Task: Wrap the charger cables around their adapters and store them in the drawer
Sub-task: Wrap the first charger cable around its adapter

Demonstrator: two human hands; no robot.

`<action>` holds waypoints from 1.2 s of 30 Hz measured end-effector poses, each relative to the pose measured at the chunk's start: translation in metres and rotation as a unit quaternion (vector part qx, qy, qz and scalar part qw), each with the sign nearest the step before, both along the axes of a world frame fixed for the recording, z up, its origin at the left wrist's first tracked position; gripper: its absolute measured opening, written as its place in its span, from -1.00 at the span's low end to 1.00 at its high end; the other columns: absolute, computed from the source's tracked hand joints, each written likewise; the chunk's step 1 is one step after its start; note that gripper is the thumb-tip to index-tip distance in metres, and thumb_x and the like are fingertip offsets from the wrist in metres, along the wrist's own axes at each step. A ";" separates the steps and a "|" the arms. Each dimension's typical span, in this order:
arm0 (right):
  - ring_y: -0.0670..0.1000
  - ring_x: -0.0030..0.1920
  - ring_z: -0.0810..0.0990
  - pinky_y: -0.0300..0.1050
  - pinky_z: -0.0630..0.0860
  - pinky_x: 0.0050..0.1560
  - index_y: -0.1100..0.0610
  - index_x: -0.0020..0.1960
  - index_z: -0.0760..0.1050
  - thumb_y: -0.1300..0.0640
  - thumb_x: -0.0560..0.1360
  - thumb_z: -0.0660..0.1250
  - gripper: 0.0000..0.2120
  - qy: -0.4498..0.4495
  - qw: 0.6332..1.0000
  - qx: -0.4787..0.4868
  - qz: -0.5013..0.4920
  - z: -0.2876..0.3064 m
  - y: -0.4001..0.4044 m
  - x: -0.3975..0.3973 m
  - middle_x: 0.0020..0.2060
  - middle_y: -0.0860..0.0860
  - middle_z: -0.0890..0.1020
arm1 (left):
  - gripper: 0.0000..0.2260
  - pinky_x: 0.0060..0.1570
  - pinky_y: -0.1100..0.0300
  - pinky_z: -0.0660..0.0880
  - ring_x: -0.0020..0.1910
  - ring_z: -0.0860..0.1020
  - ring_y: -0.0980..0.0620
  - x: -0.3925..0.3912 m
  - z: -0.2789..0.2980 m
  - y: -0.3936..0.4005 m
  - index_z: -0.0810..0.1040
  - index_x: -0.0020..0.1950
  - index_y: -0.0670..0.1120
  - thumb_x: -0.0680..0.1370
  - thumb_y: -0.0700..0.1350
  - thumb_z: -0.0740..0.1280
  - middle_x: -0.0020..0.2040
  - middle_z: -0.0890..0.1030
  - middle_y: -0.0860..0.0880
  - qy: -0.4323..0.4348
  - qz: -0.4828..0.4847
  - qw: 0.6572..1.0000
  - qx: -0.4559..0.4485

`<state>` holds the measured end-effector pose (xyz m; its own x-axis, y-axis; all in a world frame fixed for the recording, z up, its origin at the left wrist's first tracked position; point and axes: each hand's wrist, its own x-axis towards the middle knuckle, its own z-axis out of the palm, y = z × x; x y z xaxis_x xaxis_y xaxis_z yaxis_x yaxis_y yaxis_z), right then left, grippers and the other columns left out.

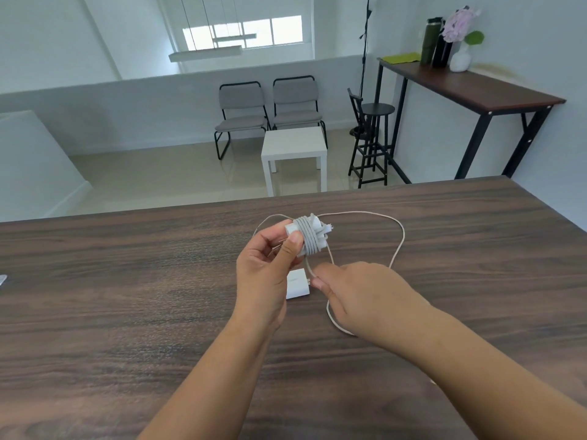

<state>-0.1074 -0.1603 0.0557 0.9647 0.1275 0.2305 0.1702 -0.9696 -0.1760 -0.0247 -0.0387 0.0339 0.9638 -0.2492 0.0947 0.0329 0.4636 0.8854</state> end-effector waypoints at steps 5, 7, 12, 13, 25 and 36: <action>0.16 -0.52 0.52 -0.18 -0.08 -0.53 0.11 -0.15 0.46 0.12 0.46 0.23 -0.92 -0.066 0.993 -0.096 0.031 -0.001 -0.005 0.003 -0.49 0.03 0.57 | -0.74 -0.23 0.32 0.55 -0.18 0.62 0.10 -0.004 -0.002 -0.001 0.61 0.03 -0.16 0.37 -0.12 0.41 -0.11 0.70 -0.02 0.044 -0.008 0.999 -0.019; 0.20 -0.31 0.56 -0.10 0.16 -0.40 0.06 0.07 0.44 0.14 0.56 0.14 -0.85 -0.032 0.995 -0.088 0.030 0.000 -0.003 0.003 -0.26 0.07 0.63 | -0.68 -0.24 0.34 0.56 -0.23 0.61 0.11 -0.002 0.004 0.001 0.59 0.10 -0.19 0.39 -0.11 0.39 -0.09 0.67 -0.06 0.105 -0.027 0.991 -0.083; 0.21 -0.17 0.51 -0.07 0.23 -0.27 -0.02 0.22 0.34 0.13 0.60 0.05 -0.77 0.023 0.995 -0.093 -0.019 -0.011 -0.014 0.007 -0.08 0.11 0.62 | -0.79 -0.34 0.37 0.57 -0.31 0.63 0.16 0.000 0.018 0.006 0.63 -0.04 -0.16 0.39 -0.10 0.40 -0.20 0.68 -0.01 0.161 -0.034 0.975 -0.150; 0.21 -0.18 0.51 -0.06 0.24 -0.27 -0.02 0.23 0.34 0.14 0.59 0.06 -0.76 0.033 0.995 -0.094 -0.025 -0.013 -0.014 0.009 -0.08 0.12 0.62 | -0.80 -0.34 0.37 0.57 -0.30 0.63 0.16 0.000 0.019 0.006 0.63 -0.05 -0.16 0.39 -0.10 0.40 -0.20 0.68 -0.01 0.170 -0.035 0.973 -0.152; 0.18 -0.05 0.56 -0.03 0.42 -0.16 0.02 0.13 0.43 0.04 0.62 0.01 -0.76 0.062 0.993 -0.064 0.075 0.022 -0.016 0.002 -0.06 0.08 0.63 | -0.72 -0.13 0.23 0.59 -0.14 0.63 0.06 -0.009 -0.018 -0.001 0.61 0.05 -0.14 0.37 -0.14 0.45 -0.14 0.70 -0.02 -0.007 0.028 0.999 0.029; -0.04 -0.17 0.56 -0.02 0.53 -0.14 -0.11 -0.05 0.50 -0.16 0.57 0.10 -0.76 -0.011 0.996 -0.038 0.077 0.045 -0.052 0.019 -0.27 -0.15 0.58 | -0.77 -0.21 0.30 0.53 -0.24 0.54 0.15 -0.005 -0.018 0.016 0.64 0.00 -0.04 0.40 -0.28 0.52 -0.15 0.67 0.08 -0.126 -0.073 0.960 0.237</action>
<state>-0.0886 -0.2125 0.1010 0.9274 0.2911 0.2351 0.3205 -0.9423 -0.0972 -0.0299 -0.0226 0.0160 0.8765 -0.4530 0.1629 -0.1763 0.0128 0.9843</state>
